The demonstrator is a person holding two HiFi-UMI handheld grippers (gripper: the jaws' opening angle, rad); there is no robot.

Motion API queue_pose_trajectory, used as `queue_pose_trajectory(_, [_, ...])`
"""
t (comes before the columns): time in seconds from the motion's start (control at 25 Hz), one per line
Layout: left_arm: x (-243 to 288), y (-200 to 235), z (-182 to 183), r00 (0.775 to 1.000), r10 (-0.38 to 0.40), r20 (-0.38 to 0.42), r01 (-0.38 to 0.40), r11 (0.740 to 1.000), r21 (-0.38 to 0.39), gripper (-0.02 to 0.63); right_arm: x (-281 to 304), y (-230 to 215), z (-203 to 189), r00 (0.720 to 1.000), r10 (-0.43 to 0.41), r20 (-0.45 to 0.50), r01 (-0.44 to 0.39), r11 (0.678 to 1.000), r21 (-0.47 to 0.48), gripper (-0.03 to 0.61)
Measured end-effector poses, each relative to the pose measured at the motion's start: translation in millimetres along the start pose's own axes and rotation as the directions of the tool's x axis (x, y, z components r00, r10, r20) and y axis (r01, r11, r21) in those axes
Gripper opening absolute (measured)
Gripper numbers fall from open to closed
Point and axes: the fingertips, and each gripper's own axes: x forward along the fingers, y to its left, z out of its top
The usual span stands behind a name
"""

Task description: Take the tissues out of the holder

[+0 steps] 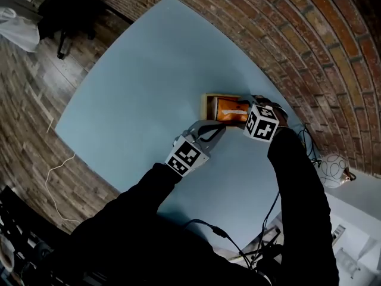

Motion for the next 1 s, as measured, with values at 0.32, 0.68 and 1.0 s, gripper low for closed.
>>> queue_pose_trajectory(0.32, [2.1, 2.8, -4.9, 1.0, 0.006, -0.007, -0.006, 1.0, -0.016, 0.011, 8.8, 0.3, -0.1, 0.999, 0.043, 0.001, -0.043, 0.999, -0.002, 0.288])
queue_pose_trajectory(0.68, [-0.9, 8.5, -8.1, 1.0, 0.021, -0.016, -0.021, 1.0, -0.019, 0.011, 8.1, 0.6, 2.1, 0.999, 0.044, -0.01, -0.044, 0.999, -0.016, 0.213])
queue_pose_trajectory(1.0, [0.7, 5.8, -8.7, 1.0, 0.014, -0.015, -0.015, 1.0, -0.019, 0.011, 7.5, 0.4, 1.3, 0.999, 0.037, -0.034, -0.038, 0.999, -0.018, 0.178])
